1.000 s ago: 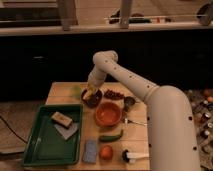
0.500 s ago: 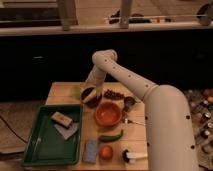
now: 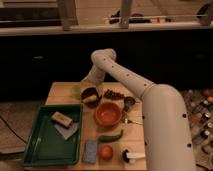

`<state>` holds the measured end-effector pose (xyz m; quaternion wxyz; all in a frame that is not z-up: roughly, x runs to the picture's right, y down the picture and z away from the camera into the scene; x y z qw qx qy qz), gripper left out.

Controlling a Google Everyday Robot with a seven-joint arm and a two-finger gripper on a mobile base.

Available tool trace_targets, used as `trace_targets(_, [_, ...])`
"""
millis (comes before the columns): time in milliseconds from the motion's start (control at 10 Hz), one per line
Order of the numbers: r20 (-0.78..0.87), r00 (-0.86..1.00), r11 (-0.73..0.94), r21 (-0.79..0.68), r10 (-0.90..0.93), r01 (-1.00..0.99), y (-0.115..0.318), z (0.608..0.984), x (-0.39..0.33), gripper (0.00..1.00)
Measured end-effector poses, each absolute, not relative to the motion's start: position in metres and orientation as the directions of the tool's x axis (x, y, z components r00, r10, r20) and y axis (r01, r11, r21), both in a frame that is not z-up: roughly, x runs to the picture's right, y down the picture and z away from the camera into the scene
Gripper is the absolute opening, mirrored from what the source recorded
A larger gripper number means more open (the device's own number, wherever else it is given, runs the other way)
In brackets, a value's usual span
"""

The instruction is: Place banana in purple bowl

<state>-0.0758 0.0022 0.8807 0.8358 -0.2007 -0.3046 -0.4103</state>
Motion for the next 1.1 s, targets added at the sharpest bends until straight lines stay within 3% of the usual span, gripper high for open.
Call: trace_targets(1100, [0.674,0.485,0.607,-0.068,-0.557,0.792,-0.017,0.874,-0.053,0.80])
